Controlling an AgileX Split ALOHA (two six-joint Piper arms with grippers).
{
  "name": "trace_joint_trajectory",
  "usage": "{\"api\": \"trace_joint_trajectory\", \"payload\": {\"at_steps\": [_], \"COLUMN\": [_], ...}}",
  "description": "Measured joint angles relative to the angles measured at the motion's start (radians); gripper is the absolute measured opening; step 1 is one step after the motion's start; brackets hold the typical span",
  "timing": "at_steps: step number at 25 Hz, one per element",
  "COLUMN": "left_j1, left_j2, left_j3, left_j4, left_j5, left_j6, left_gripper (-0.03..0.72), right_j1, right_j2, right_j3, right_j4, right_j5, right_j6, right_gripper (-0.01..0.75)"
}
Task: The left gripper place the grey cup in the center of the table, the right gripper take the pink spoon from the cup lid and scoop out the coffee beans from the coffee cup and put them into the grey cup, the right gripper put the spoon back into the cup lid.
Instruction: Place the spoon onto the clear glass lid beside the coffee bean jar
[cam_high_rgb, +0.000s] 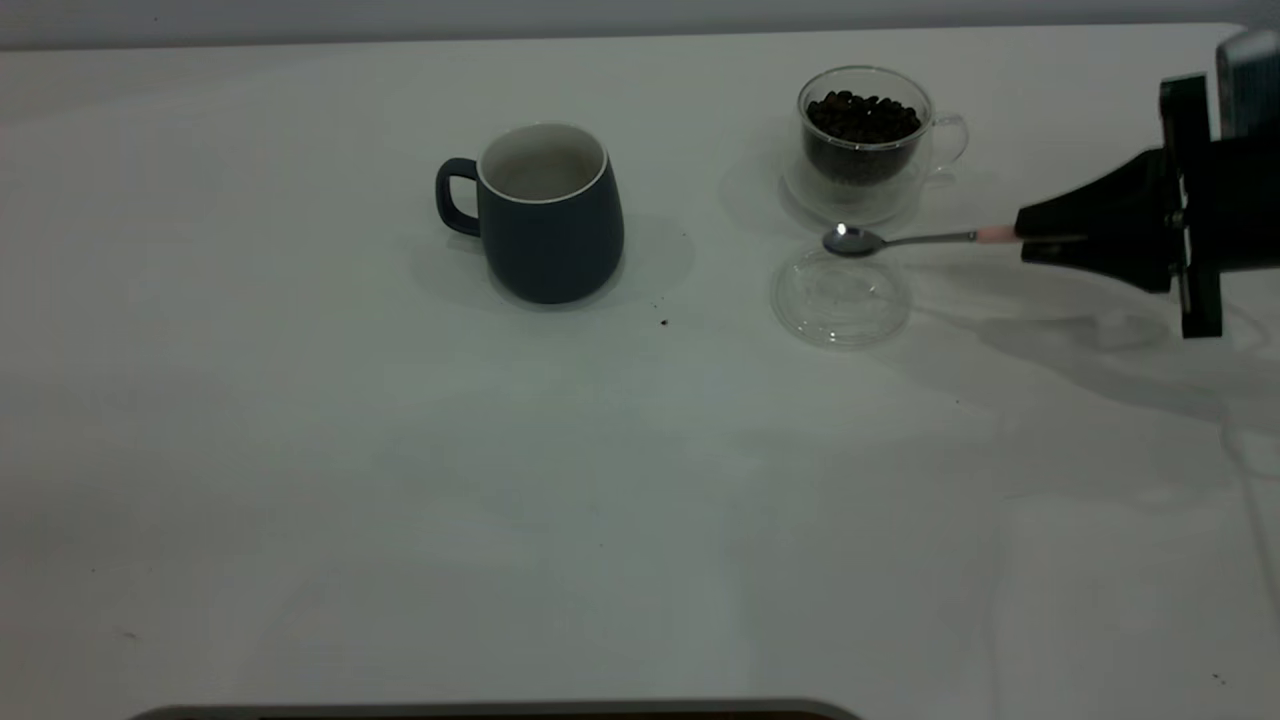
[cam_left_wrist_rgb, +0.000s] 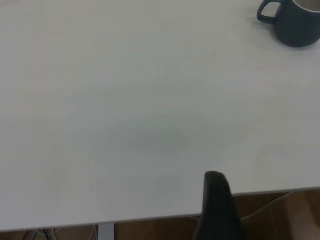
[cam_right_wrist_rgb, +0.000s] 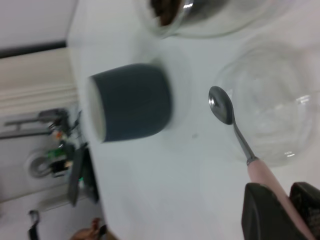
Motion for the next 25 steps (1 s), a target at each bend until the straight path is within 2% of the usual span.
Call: {"api": "trace_joint_trajectory", "payload": {"at_steps": [7, 12, 20, 25], "left_j1": [0.000, 0.000, 0.000, 0.000], "left_j2": [0.000, 0.000, 0.000, 0.000], "left_j3": [0.000, 0.000, 0.000, 0.000], "left_j4": [0.000, 0.000, 0.000, 0.000], "left_j5": [0.000, 0.000, 0.000, 0.000], "left_j6": [0.000, 0.000, 0.000, 0.000], "left_gripper": [0.565, 0.565, 0.565, 0.565], "right_j1": [0.006, 0.054, 0.070, 0.070], "right_j2": [0.004, 0.004, 0.007, 0.057], "right_j3": [0.000, 0.000, 0.000, -0.013], "right_j4": [0.010, 0.031, 0.074, 0.092], "right_j5": [-0.063, -0.095, -0.097, -0.042], "right_j6": [-0.033, -0.053, -0.091, -0.121], "right_gripper": [0.104, 0.104, 0.104, 0.104]}}
